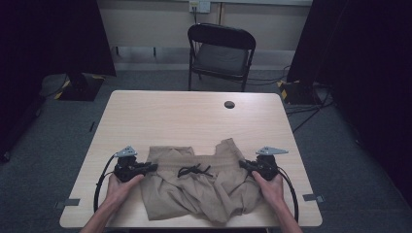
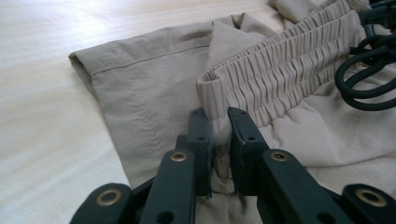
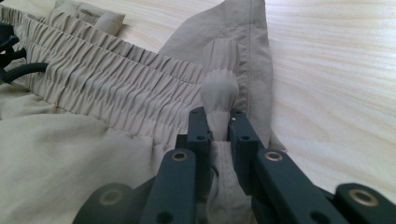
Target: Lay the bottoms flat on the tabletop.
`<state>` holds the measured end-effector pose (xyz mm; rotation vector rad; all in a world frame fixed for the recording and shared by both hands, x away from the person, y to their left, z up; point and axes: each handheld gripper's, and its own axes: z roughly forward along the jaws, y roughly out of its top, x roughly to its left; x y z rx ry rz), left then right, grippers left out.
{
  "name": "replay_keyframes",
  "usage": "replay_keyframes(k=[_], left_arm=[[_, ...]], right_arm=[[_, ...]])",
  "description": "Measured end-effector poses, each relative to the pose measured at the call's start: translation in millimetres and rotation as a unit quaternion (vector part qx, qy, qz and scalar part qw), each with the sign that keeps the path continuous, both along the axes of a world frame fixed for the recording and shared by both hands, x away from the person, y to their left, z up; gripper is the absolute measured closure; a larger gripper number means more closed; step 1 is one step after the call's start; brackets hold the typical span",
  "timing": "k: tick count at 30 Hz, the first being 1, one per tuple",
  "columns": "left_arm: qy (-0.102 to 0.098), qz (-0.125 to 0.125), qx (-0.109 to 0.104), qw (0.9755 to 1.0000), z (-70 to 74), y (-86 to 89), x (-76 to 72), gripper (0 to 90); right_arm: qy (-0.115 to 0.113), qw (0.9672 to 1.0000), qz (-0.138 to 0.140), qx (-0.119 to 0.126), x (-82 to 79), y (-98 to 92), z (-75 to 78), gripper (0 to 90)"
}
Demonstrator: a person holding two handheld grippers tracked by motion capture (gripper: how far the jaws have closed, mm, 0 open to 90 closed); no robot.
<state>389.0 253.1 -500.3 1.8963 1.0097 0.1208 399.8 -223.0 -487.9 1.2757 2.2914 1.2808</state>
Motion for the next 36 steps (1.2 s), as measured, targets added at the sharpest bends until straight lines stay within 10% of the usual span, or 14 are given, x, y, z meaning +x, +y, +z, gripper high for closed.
replay_keyframes(k=[14,36], left_arm=[[-0.055,-0.007,-0.044,0.9975,36.7,-5.5,-13.8,80.3],[-0.124,0.015,-0.080,0.9889,100.7,-8.6,17.2,80.3]], right_arm=[[-0.061,0.9969,-0.018,0.046,-11.5,-18.4,42.9,82.9],[-0.128,0.9869,-0.034,0.093,12.1,-26.8,101.9,83.0]])
